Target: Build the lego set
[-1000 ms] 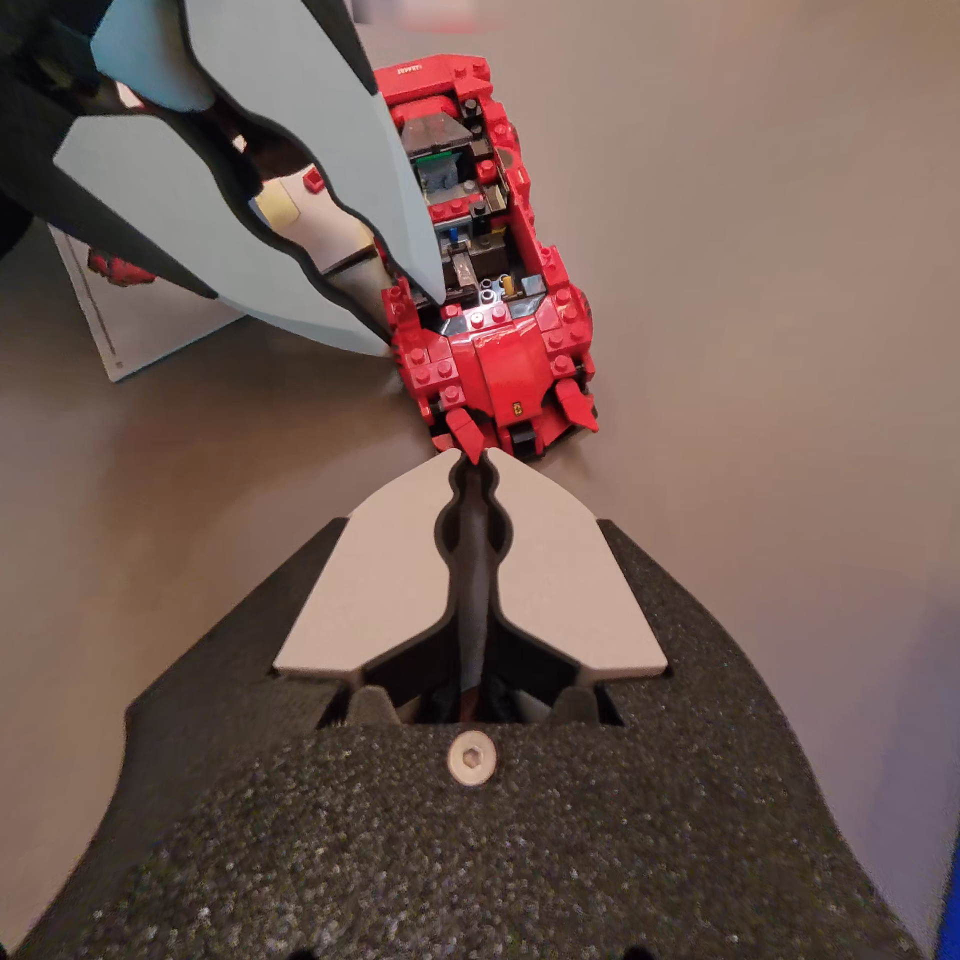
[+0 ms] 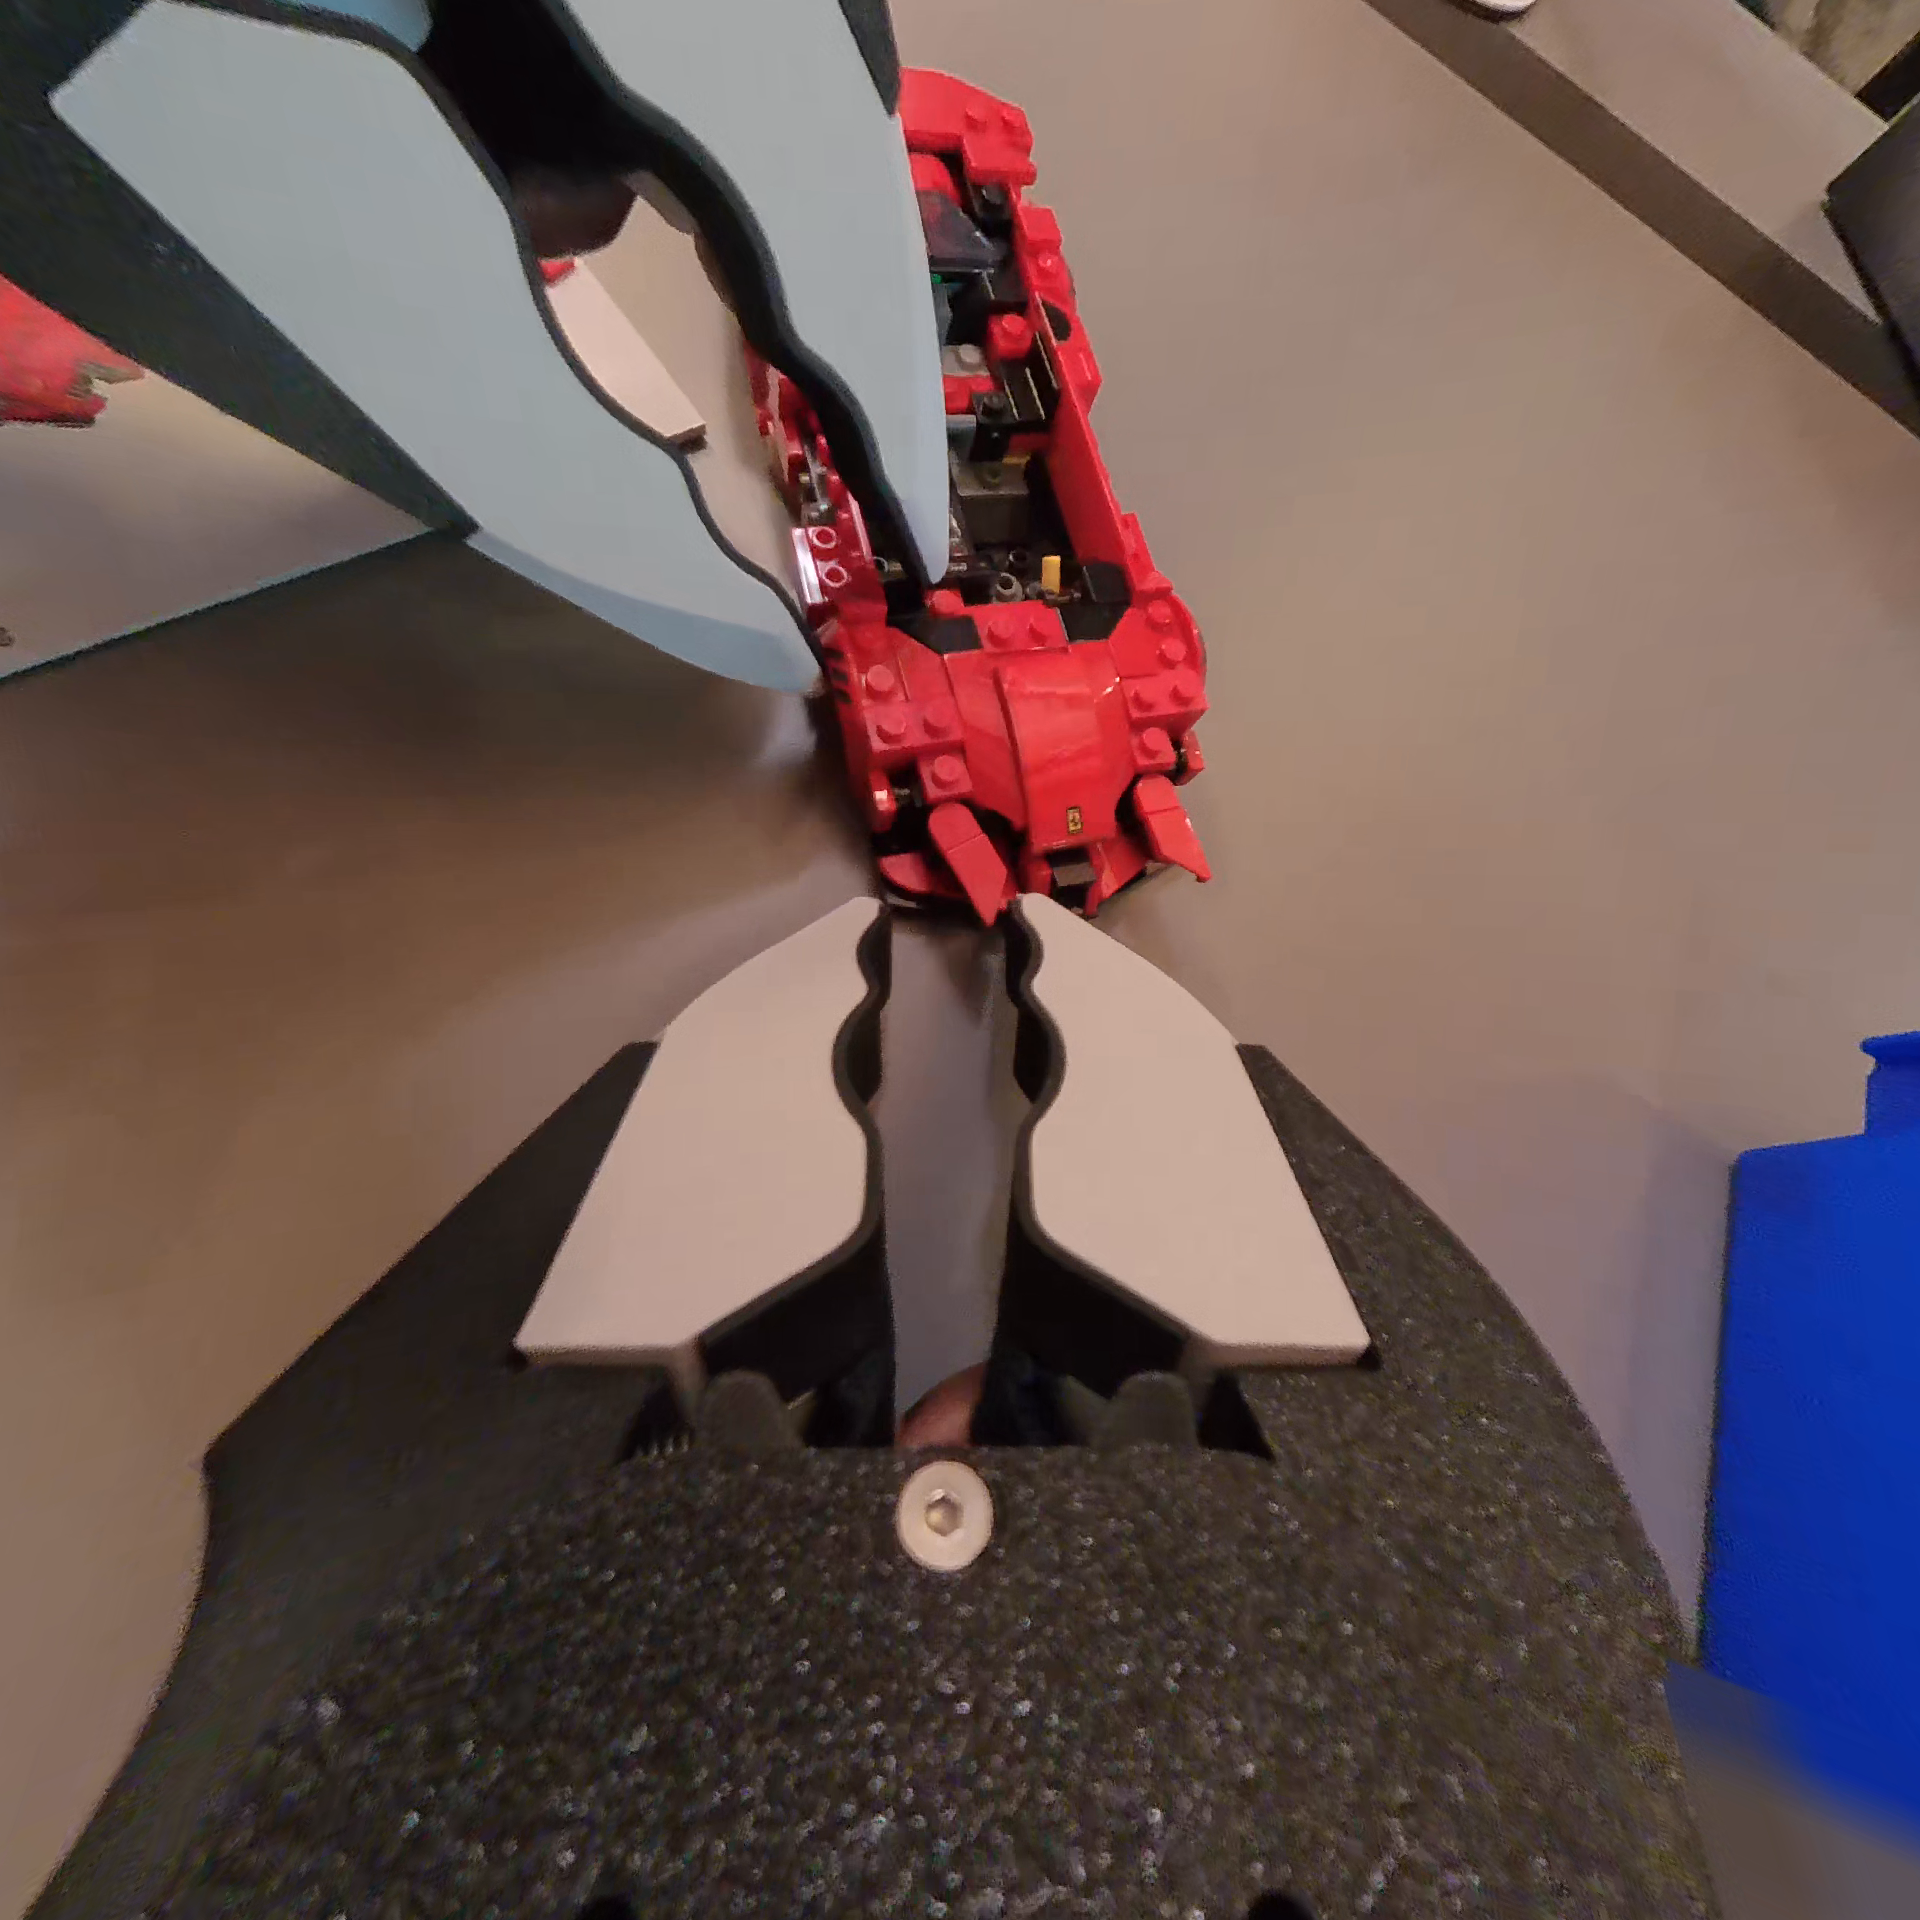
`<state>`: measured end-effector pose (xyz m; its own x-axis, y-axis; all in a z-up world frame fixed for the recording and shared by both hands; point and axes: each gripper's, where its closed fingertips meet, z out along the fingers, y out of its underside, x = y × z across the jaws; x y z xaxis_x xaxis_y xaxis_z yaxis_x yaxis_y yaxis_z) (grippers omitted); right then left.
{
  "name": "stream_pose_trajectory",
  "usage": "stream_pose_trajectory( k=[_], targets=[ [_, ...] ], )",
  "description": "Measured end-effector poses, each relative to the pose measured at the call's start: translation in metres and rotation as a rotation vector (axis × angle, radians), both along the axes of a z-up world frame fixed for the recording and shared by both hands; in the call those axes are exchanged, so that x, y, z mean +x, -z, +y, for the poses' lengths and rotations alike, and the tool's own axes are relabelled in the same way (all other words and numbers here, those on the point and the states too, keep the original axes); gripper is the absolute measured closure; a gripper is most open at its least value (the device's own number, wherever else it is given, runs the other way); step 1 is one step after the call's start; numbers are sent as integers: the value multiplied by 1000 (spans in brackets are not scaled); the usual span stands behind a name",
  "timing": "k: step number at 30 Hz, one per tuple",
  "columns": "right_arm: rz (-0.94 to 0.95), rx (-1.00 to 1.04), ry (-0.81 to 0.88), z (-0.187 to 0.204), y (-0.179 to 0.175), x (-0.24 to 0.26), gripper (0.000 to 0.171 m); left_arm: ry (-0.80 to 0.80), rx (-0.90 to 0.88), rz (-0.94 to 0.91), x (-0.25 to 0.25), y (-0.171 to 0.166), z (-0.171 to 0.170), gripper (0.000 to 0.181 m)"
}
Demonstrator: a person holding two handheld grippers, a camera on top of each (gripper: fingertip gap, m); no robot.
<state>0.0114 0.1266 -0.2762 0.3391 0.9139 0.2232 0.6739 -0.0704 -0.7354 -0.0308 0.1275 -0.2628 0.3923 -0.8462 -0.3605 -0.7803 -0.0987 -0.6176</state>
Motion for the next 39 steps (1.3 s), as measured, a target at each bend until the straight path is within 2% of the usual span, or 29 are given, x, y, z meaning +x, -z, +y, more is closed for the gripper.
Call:
stream_pose_trajectory(
  k=[12,14,16,17,22,39],
  targets=[
    [-23,17,77,2,-2,2,160,-32,-5,-17,1,0,1,159],
    [-26,2,50,-2,0,1,154,-34,-1,-15,1,0,2,159],
    [-7,-20,38,-4,0,-1,140,-40,-1,-20,1,0,2,159],
    [-7,-16,39,-3,0,0,140,-42,-1,-19,1,0,2,159],
    [-28,16,67,0,0,1,148,-62,-2,-26,2,0,3,159],
    [-35,29,114,8,0,3,153,-98,-12,-44,4,0,4,157]
  ],
)
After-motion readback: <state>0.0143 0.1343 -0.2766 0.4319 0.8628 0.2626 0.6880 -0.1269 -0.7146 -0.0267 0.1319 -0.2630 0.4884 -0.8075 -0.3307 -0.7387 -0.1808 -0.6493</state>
